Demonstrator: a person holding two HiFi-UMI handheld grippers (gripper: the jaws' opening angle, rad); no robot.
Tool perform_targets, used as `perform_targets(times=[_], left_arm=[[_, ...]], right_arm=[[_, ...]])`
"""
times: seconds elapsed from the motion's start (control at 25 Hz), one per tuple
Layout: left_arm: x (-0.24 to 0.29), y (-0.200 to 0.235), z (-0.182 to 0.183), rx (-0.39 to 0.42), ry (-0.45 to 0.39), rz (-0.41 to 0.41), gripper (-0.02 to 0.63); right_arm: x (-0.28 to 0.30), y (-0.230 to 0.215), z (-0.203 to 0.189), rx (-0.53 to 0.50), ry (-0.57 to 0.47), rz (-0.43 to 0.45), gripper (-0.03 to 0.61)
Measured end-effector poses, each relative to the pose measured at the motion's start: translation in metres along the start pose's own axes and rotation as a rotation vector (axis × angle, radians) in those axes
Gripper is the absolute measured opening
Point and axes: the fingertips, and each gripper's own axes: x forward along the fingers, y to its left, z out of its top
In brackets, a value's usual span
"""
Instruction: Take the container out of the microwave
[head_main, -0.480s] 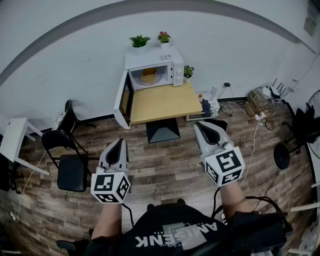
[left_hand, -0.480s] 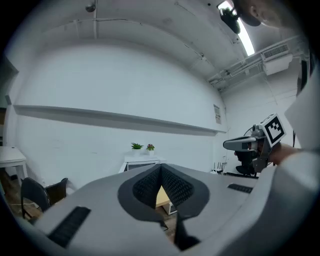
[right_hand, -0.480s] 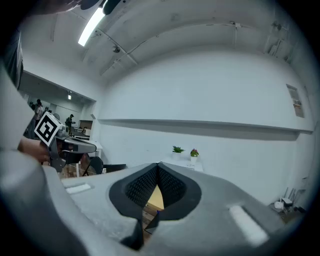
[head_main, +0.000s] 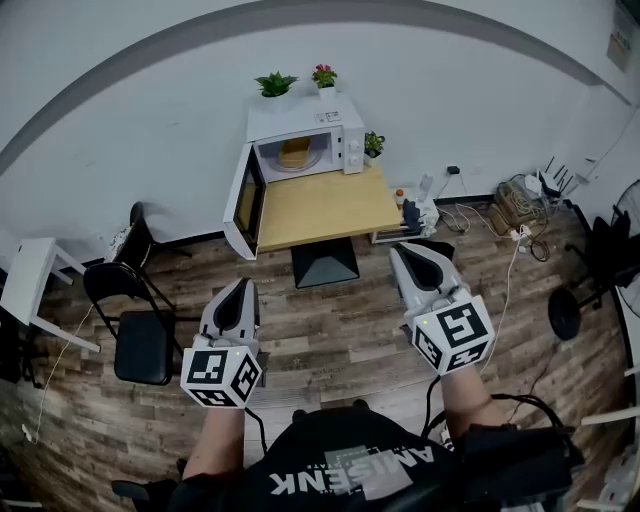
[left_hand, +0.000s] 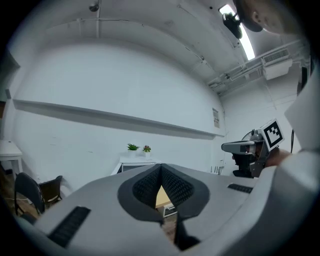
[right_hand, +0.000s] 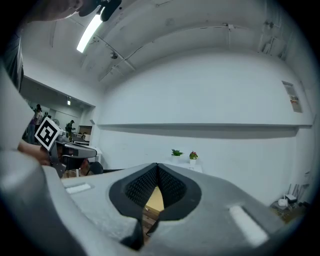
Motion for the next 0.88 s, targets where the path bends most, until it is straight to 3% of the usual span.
perform_targets(times=[0.36,0.88], left_arm=[[0.022,-0.038,-0.009,0.035,0.051,-0.045,0.002],[0.047,-0.086,0.001,0.033,-0.007,-0.037,0.002]], right_arm=[[-0.016,-0.017,-0.012,-0.017,0.023,0.027,0.006],[-0.04,-0.069,-0.029,0.005,-0.016,0.041,0.006]])
